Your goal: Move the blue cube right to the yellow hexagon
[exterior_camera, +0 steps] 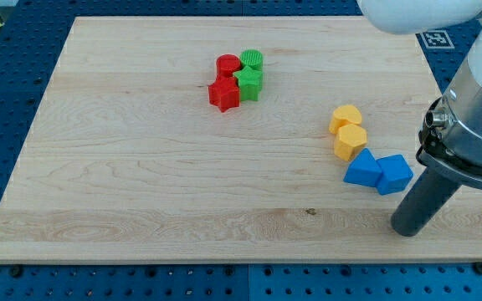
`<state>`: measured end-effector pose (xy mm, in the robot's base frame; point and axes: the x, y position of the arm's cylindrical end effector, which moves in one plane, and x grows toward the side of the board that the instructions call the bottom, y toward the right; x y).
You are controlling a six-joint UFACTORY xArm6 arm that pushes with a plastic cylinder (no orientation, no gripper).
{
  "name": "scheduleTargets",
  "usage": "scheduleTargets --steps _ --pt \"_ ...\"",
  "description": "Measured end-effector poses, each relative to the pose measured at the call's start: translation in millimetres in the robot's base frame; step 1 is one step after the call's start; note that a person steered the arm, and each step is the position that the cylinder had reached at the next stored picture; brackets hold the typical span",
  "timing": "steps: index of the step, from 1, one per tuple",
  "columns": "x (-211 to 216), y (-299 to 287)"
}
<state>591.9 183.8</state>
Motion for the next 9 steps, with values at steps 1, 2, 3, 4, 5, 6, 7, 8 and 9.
scheduleTargets --steps 1,2,3,4,5,6,7,8,9 --pt "0 0" --pt "0 -9" --pt "0 -21" --pt "-18 1" --pt "-36 2" --pt "-50 -2" --pt "-67 -6" --pt "-84 -6" --pt "-89 -6"
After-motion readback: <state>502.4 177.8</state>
